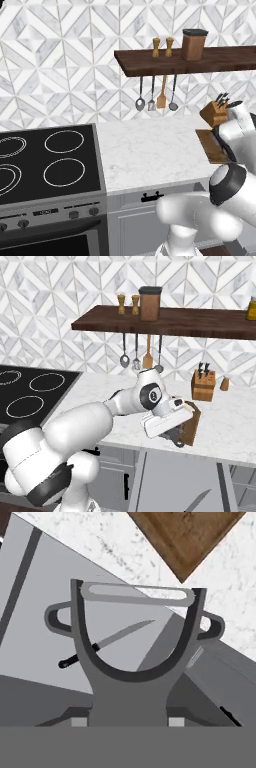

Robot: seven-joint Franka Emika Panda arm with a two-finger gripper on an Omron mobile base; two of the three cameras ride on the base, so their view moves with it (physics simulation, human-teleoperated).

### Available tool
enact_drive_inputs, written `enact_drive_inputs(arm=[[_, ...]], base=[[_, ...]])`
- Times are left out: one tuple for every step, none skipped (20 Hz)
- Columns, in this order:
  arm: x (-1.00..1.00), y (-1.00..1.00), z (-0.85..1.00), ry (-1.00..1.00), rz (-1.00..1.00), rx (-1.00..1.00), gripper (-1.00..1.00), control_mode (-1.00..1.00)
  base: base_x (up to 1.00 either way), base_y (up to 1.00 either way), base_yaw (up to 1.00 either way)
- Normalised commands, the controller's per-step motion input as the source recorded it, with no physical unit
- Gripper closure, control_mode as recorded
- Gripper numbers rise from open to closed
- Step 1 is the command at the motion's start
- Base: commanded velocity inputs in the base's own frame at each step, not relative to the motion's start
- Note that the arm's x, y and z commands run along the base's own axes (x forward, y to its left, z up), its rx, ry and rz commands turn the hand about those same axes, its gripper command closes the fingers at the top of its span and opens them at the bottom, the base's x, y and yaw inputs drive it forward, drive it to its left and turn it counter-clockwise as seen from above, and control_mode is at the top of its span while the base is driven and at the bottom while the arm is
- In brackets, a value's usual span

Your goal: Place the appropriate cutting tool for cutting the potato skin on the cutting board.

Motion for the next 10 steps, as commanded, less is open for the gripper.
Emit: enact_drive_inputs(arm=[[0.95, -0.09, 0.0, 0.14, 0.11, 0.09, 1.0, -1.0], [0.89, -0.08, -0.06, 0.11, 0.13, 0.1, 1.0, -1.0], [0.82, -0.08, -0.09, 0.07, 0.13, 0.11, 1.0, -1.0], [0.79, -0.06, -0.13, 0.05, 0.13, 0.12, 1.0, -1.0], [0.78, -0.06, -0.16, 0.03, 0.13, 0.13, 1.0, -1.0], [0.78, -0.04, -0.19, 0.03, 0.13, 0.12, 1.0, -1.0], [0.79, -0.04, -0.2, 0.02, 0.13, 0.12, 1.0, -1.0], [0.75, -0.03, -0.26, 0.03, 0.13, 0.12, 1.0, -1.0], [0.74, -0.01, -0.3, 0.06, 0.12, 0.12, 1.0, -1.0], [0.67, 0.0, -0.36, 0.06, 0.12, 0.11, 1.0, -1.0]], base=[[0.0, 0.0, 0.0], [0.0, 0.0, 0.0], [0.0, 0.0, 0.0], [0.0, 0.0, 0.0], [0.0, 0.0, 0.0], [0.0, 0.0, 0.0], [0.0, 0.0, 0.0], [0.0, 0.0, 0.0], [0.0, 0.0, 0.0], [0.0, 0.0, 0.0]])
